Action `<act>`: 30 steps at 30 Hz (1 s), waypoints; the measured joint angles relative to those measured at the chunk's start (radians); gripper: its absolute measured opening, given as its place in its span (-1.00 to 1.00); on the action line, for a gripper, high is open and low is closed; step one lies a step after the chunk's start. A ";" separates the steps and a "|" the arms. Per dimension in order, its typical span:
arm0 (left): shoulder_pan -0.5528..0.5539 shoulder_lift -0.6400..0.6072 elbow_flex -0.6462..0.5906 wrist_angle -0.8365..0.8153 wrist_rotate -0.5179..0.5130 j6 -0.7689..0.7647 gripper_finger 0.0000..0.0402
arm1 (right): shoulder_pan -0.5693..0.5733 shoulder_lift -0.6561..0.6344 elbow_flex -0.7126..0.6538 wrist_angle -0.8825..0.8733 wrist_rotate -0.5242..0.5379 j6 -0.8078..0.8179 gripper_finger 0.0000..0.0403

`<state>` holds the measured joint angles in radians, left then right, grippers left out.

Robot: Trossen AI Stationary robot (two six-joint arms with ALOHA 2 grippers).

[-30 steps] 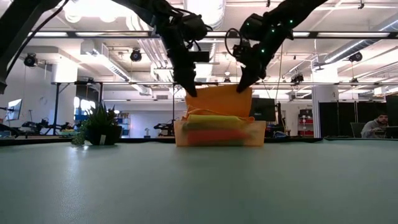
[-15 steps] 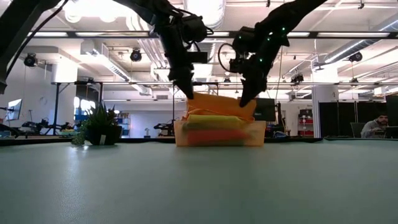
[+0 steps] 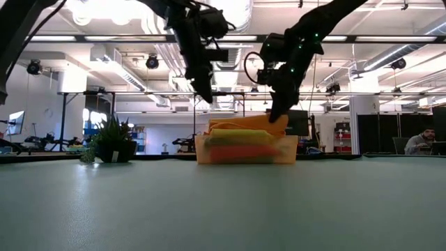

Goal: Fold microfiber towels
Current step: Stack the orange microfiber towel on top of the orange microfiber towel in the orange bin

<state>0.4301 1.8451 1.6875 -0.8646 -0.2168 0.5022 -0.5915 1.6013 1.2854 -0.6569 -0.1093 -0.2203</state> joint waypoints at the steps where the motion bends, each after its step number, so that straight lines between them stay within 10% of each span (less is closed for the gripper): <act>1: 0.000 -0.011 0.000 0.000 0.000 0.000 -0.25 | 0.000 -0.003 0.000 0.001 0.000 0.000 -0.75; 13: 0.002 -0.160 -0.004 -0.010 -0.024 -0.051 -0.25 | 0.000 -0.073 0.078 -0.181 0.003 0.007 -0.25; 30: 0.002 -0.317 -0.146 -0.001 0.032 -0.197 -0.25 | 0.048 0.097 0.047 0.334 -0.111 0.279 -0.39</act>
<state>0.4316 1.5277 1.5415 -0.8660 -0.1844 0.3050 -0.5431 1.6986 1.3328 -0.3228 -0.2203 0.0582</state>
